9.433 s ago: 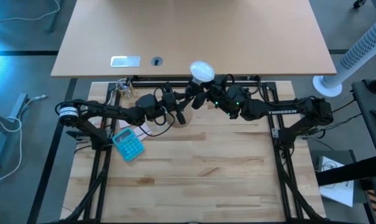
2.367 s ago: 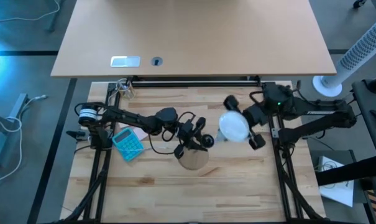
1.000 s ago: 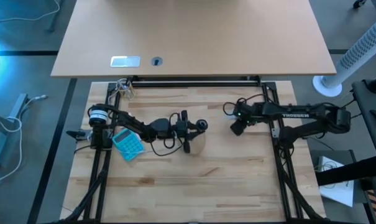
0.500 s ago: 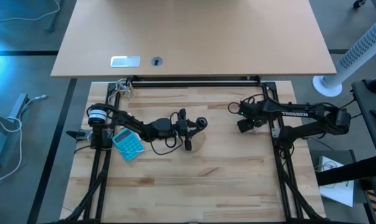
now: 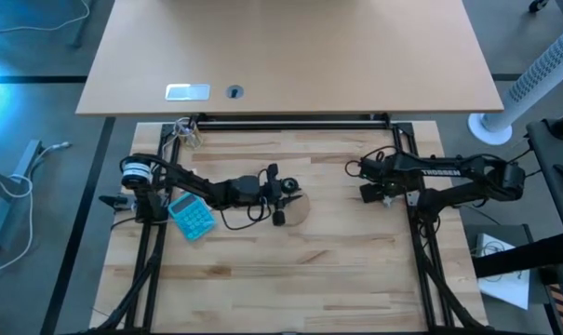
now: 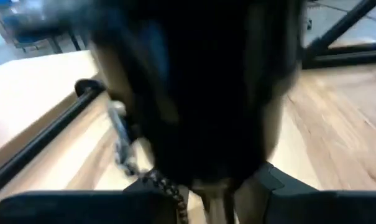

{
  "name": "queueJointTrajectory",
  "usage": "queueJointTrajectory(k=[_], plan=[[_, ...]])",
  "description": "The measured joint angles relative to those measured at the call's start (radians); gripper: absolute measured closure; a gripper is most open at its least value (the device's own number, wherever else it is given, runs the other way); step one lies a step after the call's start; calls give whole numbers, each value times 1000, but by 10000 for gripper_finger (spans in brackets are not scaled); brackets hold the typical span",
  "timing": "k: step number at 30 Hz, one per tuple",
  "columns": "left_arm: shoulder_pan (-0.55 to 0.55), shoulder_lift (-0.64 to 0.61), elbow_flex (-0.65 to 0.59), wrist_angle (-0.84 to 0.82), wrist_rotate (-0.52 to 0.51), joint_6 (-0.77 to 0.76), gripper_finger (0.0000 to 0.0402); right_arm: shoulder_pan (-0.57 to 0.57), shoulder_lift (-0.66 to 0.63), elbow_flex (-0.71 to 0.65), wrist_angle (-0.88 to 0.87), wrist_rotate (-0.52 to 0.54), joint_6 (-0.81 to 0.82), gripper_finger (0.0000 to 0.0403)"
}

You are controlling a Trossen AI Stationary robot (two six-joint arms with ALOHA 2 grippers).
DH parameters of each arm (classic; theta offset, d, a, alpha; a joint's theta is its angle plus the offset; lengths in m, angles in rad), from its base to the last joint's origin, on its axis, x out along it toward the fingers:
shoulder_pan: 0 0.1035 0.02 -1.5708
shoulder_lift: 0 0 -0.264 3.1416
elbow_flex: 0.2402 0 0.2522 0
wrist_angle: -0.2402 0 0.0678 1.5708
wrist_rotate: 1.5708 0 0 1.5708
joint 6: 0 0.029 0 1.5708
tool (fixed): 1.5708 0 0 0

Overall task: Screw lightbulb
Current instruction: Remove the lightbulb from the lamp

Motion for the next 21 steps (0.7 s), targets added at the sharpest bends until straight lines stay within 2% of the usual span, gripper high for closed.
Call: queueJointTrajectory(k=[6, 14, 21], plan=[[5, -8, 2, -42, 0, -36, 278, -11, 0, -1, 7, -8, 14, 255], [6, -18, 2, -131, -30, -93, 199, -57, 0, -2, 32, -12, -26, 262], [5, -131, 1, -406, -52, -140, 126, -57, -1, -9, 34, -16, -29, 256]])
